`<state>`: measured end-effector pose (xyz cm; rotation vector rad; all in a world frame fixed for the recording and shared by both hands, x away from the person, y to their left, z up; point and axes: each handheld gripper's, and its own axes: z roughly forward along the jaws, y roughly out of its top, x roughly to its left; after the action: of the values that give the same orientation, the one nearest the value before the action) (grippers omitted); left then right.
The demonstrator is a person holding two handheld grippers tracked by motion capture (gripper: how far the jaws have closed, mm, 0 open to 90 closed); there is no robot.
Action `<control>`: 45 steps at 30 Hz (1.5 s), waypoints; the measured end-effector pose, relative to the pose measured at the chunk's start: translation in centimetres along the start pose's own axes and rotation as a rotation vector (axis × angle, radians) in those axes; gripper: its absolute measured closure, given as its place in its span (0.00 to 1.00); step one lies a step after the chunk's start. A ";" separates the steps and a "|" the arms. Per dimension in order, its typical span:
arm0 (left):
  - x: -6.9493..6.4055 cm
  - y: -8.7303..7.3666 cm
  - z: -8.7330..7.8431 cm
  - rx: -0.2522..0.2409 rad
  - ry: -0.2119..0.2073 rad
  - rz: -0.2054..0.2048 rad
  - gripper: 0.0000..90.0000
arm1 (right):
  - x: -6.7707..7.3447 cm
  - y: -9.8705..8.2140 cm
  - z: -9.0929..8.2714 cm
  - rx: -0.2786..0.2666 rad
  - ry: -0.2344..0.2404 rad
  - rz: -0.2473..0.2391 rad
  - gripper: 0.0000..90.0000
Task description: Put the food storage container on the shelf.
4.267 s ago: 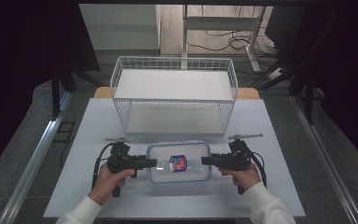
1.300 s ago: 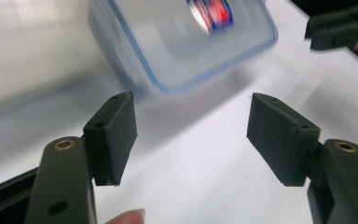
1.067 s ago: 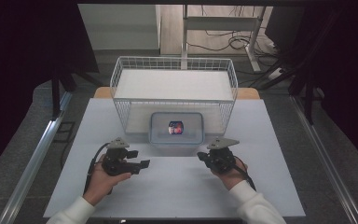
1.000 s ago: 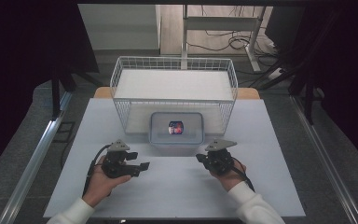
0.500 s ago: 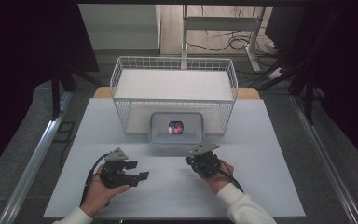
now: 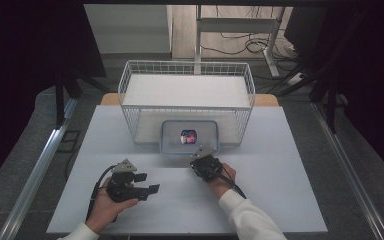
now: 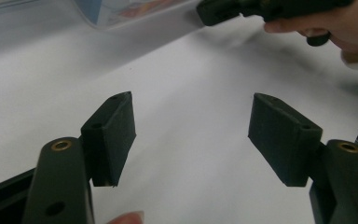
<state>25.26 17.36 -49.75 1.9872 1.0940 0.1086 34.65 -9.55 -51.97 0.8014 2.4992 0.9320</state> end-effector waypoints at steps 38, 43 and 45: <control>0.4 0.1 -0.3 -0.011 -0.057 -0.053 0.36 | -3.9 4.1 3.7 -0.076 -0.064 0.114 0.99; 0.5 0.1 -0.2 -0.008 -0.058 -0.054 0.36 | -4.2 4.5 4.1 -0.074 -0.071 0.127 0.99; 0.5 0.1 -0.2 -0.007 -0.058 -0.054 0.36 | -4.3 4.7 4.2 -0.074 -0.075 0.130 0.99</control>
<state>25.57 17.84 -49.71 1.9414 1.1076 0.0256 41.92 -7.28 -51.27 0.9663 2.3572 1.0123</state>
